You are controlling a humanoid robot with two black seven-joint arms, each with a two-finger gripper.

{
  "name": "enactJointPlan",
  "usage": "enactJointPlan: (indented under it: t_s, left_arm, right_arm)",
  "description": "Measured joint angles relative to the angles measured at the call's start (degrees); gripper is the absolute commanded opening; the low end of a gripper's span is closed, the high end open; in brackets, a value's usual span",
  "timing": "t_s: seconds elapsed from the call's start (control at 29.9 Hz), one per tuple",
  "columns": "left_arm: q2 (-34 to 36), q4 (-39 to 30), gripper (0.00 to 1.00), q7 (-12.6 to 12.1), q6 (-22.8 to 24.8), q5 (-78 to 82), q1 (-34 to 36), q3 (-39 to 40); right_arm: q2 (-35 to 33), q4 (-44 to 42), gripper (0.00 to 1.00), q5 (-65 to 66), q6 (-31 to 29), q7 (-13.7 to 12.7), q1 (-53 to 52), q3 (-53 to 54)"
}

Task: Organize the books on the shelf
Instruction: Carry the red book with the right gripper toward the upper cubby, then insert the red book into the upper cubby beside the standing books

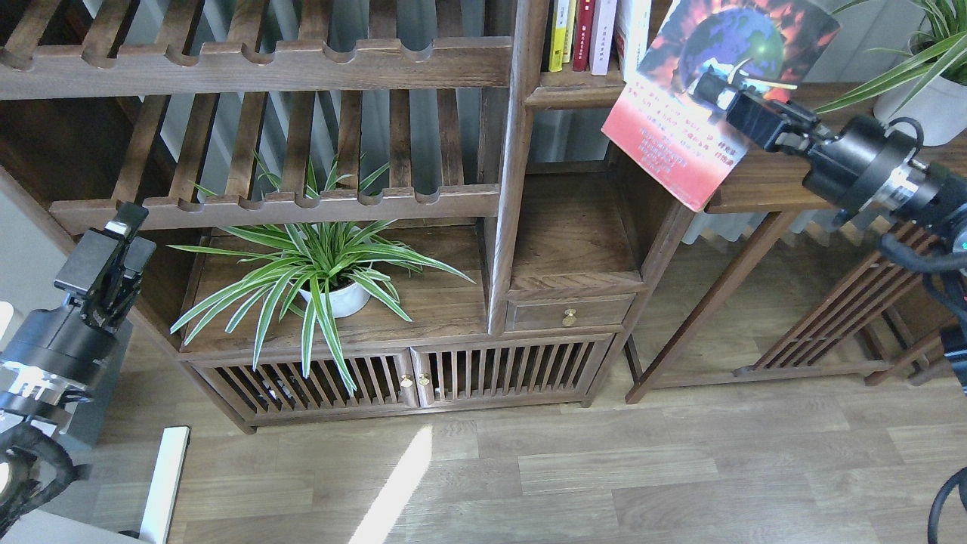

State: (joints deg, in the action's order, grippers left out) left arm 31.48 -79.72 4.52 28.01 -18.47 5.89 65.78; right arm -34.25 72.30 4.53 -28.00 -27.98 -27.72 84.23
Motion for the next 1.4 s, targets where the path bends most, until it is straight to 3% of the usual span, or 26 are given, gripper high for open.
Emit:
enactJointPlan:
  t_s: [0.6, 1.4]
  left_arm:
    - [-0.02, 0.00, 0.90, -0.11, -0.01, 0.01, 0.01, -0.13]
    - [-0.10, -0.09, 0.90, -0.36, -0.01, 0.00, 0.13, -0.13]
  right_arm:
    - [-0.98, -8.80, 0.01, 3.07, 0.00, -0.02, -12.23, -0.14]
    - [0.13, -15.70, 0.03, 6.63, 0.00, -0.02, -19.17, -1.57]
